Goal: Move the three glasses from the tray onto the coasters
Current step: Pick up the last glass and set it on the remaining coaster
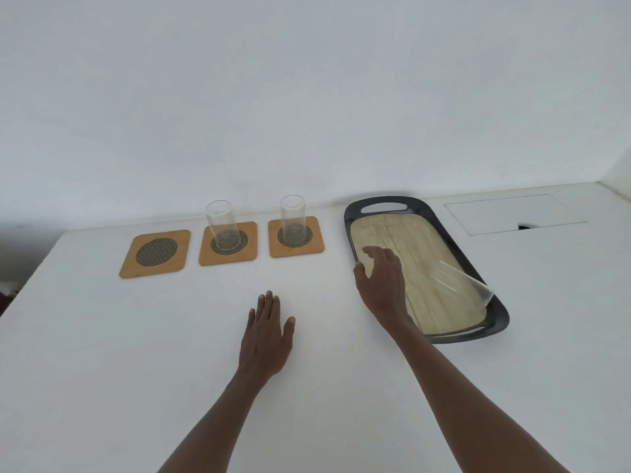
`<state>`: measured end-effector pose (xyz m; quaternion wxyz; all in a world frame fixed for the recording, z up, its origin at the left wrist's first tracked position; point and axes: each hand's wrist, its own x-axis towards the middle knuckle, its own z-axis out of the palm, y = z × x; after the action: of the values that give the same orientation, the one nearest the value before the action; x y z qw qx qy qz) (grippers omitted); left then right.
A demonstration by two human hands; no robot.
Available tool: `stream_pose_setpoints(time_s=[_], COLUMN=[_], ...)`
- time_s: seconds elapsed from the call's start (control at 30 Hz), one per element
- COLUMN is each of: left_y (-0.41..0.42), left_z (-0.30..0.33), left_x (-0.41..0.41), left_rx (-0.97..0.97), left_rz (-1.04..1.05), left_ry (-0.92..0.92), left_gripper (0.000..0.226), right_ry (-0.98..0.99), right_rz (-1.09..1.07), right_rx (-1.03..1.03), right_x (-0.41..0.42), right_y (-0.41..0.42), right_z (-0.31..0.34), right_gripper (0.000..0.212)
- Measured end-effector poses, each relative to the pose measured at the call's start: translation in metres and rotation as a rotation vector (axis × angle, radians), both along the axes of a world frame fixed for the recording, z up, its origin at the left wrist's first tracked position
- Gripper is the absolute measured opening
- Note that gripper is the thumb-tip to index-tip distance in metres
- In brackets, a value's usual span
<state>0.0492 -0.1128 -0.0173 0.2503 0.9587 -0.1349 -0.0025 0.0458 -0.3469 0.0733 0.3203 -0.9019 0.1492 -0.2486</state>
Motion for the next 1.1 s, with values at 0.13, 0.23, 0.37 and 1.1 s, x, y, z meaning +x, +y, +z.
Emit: stream_pose_setpoints(time_s=[0.13,0.23,0.37,1.1], left_y=[-0.028,-0.042,-0.053,-0.053], left_z=[-0.001,-0.003,-0.009,-0.021], left_x=[-0.007,-0.01,-0.012,-0.014], left_rx=[0.007,0.008,0.003,0.103], left_rz=[-0.047,-0.073,-0.096,-0.09], left_ry=[0.006,0.009,0.04,-0.028], left_gripper=[0.064,0.065,0.066,0.066], right_ry=[0.039,0.059,0.108,0.519], right_rz=[-0.044,-0.09,-0.161,-0.199], right_rx=[-0.016,-0.043,-0.07,-0.142], right_x=[-0.014,-0.022,-0.033,-0.063], right_y=[-0.041,-0.068,-0.102,-0.183], right_z=[-0.003,-0.004,-0.006,-0.039], right_gripper=[0.034,0.036,0.042,0.074])
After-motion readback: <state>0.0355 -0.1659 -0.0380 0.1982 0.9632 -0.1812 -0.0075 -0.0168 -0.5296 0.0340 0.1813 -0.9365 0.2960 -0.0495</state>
